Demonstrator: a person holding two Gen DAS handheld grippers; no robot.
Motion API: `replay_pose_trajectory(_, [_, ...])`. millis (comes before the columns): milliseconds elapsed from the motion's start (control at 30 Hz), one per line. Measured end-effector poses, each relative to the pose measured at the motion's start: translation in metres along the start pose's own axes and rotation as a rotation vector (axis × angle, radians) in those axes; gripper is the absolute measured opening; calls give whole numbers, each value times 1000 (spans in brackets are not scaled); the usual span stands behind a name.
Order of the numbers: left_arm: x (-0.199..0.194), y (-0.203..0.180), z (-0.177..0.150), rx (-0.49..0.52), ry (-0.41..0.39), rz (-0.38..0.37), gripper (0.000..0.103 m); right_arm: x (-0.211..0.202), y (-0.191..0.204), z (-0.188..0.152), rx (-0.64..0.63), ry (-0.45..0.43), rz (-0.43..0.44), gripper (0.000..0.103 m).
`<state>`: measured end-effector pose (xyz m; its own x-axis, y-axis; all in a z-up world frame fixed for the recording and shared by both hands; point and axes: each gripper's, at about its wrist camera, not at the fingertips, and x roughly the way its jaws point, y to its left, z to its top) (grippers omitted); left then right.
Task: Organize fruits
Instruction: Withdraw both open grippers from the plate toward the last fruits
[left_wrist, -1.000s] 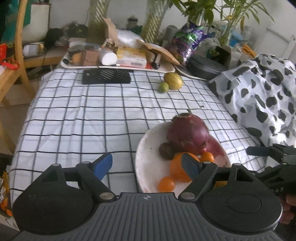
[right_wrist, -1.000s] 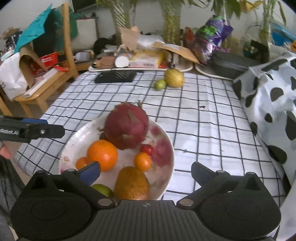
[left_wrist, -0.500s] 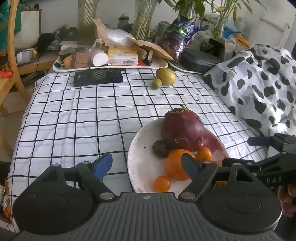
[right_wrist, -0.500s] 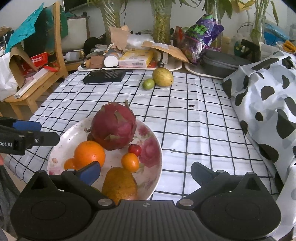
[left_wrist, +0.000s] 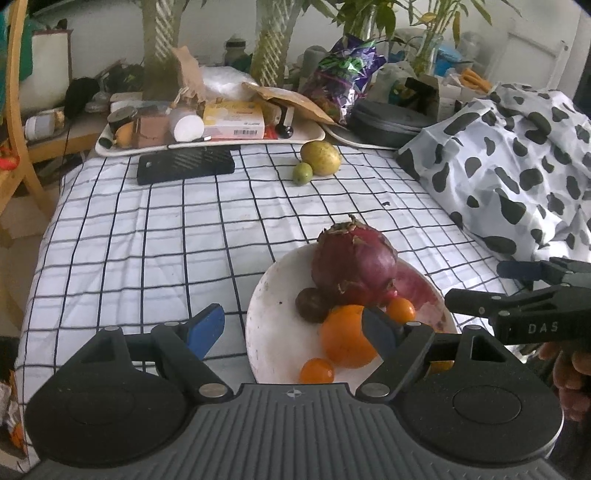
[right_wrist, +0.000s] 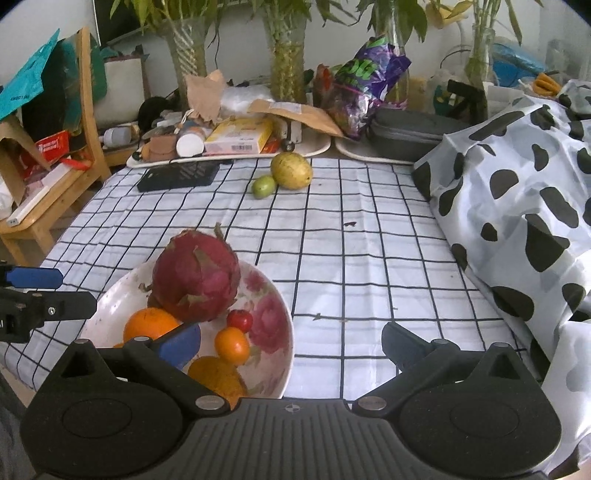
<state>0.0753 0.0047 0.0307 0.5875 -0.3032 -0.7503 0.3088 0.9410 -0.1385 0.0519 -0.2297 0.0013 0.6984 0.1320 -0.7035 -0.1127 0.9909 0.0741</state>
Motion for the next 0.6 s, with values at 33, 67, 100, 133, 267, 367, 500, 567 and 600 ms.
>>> replay_pose_trajectory(33, [0, -1, 1, 9, -4, 3, 81, 0, 0, 0, 0, -4, -4, 103])
replay_pose_trajectory(67, [0, -2, 2, 18, -8, 5, 81, 0, 0, 1, 0, -8, -7, 103])
replay_pose_trajectory(100, [1, -3, 3, 25, -11, 6, 81, 0, -1, 2, 0, -12, -10, 103])
replay_pose_trajectory(133, [1, -3, 4, 34, -13, 7, 81, 0, -1, 2, 0, -16, -13, 103])
replay_pose_trajectory(267, [4, -8, 9, 81, -29, 15, 81, 3, -4, 6, 0, -30, -30, 103])
replay_pose_trajectory(367, [5, -11, 14, 118, -51, 16, 81, 5, -7, 10, 5, -43, -44, 103])
replay_pose_trajectory(500, [9, -13, 22, 156, -80, 16, 81, 10, -13, 18, 11, -61, -69, 103])
replay_pose_trajectory(567, [13, -14, 27, 166, -92, 20, 81, 13, -16, 21, 15, -62, -74, 103])
replay_pose_trajectory(600, [15, -14, 30, 173, -97, 21, 81, 14, -18, 23, 17, -62, -78, 103])
